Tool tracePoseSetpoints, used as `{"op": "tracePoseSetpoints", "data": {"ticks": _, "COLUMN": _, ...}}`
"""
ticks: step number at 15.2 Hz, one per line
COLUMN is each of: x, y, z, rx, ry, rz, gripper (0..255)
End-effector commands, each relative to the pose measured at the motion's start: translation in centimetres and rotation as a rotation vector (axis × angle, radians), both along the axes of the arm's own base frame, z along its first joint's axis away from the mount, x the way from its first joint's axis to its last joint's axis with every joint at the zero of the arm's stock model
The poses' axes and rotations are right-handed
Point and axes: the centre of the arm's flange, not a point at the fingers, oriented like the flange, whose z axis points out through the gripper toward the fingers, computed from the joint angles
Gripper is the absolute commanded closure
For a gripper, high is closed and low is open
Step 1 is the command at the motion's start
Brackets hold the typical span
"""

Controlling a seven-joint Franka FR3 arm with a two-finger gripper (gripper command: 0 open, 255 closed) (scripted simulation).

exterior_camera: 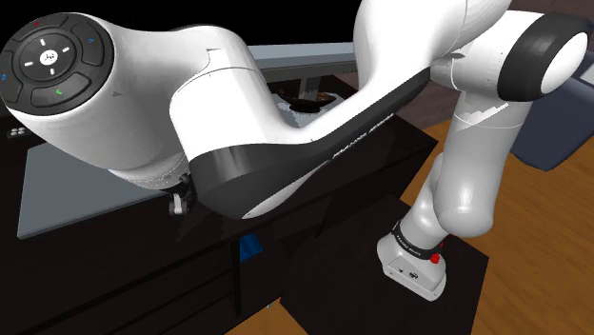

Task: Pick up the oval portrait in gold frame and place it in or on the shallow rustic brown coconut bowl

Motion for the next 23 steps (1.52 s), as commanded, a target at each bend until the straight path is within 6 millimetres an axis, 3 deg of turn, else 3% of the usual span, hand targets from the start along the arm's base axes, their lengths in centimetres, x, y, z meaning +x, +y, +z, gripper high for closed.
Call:
{"op": "tracePoseSetpoints", "data": {"ticks": 1, "x": 0.0, "y": 0.0, "z": 0.0, "rx": 0.000, "ry": 0.000, "rz": 0.000, "gripper": 255}}
{"op": "tracePoseSetpoints", "data": {"ticks": 5, "x": 0.0, "y": 0.0, "z": 0.0, "rx": 0.000, "ry": 0.000, "rz": 0.000, "gripper": 255}}
{"op": "tracePoseSetpoints", "data": {"ticks": 23, "x": 0.0, "y": 0.0, "z": 9.5, "rx": 0.000, "ry": 0.000, "rz": 0.000, "gripper": 255}}
